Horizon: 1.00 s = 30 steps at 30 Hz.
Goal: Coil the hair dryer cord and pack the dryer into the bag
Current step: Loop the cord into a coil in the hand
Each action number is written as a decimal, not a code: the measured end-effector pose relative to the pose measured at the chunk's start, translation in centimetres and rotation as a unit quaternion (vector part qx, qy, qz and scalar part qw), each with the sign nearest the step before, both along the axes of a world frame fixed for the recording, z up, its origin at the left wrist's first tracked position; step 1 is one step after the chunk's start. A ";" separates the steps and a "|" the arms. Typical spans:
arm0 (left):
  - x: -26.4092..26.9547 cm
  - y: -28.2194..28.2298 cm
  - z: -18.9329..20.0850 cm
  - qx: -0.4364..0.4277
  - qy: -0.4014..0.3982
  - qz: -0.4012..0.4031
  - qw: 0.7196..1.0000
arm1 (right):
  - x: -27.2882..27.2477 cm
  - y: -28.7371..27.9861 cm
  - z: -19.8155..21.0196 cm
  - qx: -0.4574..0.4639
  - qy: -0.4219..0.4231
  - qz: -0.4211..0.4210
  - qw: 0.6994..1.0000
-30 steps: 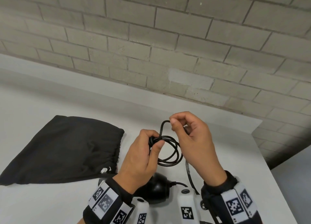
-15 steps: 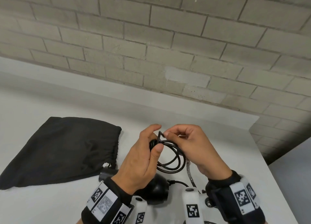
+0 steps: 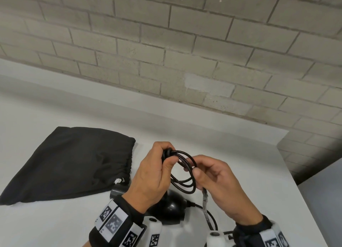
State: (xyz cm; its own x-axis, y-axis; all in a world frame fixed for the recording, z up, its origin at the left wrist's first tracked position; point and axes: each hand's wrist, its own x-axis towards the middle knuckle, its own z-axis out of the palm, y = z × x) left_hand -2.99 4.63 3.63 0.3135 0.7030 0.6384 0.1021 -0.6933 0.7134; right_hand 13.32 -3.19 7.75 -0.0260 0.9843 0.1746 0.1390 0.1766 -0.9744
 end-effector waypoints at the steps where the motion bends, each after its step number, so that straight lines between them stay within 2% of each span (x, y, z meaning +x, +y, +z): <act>1: 0.1 0.0 0.0 -0.006 0.000 0.001 1.000 | 0.2 -0.1 -0.1 0.000 0.001 0.006 1.000; 4: 0.1 0.0 0.2 -0.018 0.006 0.004 1.000 | 0.0 -0.5 0.1 -0.027 -0.050 0.014 0.998; 6: 0.2 -0.1 0.2 -0.021 0.009 0.000 1.000 | -0.3 -0.5 0.1 -0.037 -0.070 -0.014 0.997; 11: 0.4 -0.9 0.3 -0.051 0.012 -0.006 0.999 | 0.0 0.0 -0.1 -0.006 -0.095 -0.062 0.994; 14: 0.6 -1.3 0.8 -0.085 -0.002 -0.017 0.996 | -0.4 0.1 -0.6 0.027 -0.137 -0.128 0.982; 17: 0.6 -1.5 1.2 -0.106 -0.021 -0.018 0.994 | -1.7 -0.2 -1.4 0.080 -0.171 -0.266 0.945; 19: 0.8 -1.5 1.4 -0.114 -0.031 -0.016 0.993 | -2.3 -0.4 -2.0 0.163 -0.220 -0.355 0.894; 21: 1.0 -1.6 1.5 -0.120 -0.038 -0.016 0.992 | -2.9 -0.4 -2.7 0.252 -0.313 -0.366 0.839; 23: 1.2 -1.7 1.6 -0.124 -0.048 -0.020 0.991 | -3.2 -0.2 -3.3 0.276 -0.354 -0.358 0.819; 26: 1.1 -1.8 1.5 -0.117 -0.053 -0.021 0.991 | -3.4 0.2 -3.5 0.247 -0.378 -0.346 0.822; 30: 1.2 -1.6 1.1 -0.108 -0.034 -0.014 0.993 | -3.6 0.4 -2.7 0.167 -0.365 -0.318 0.859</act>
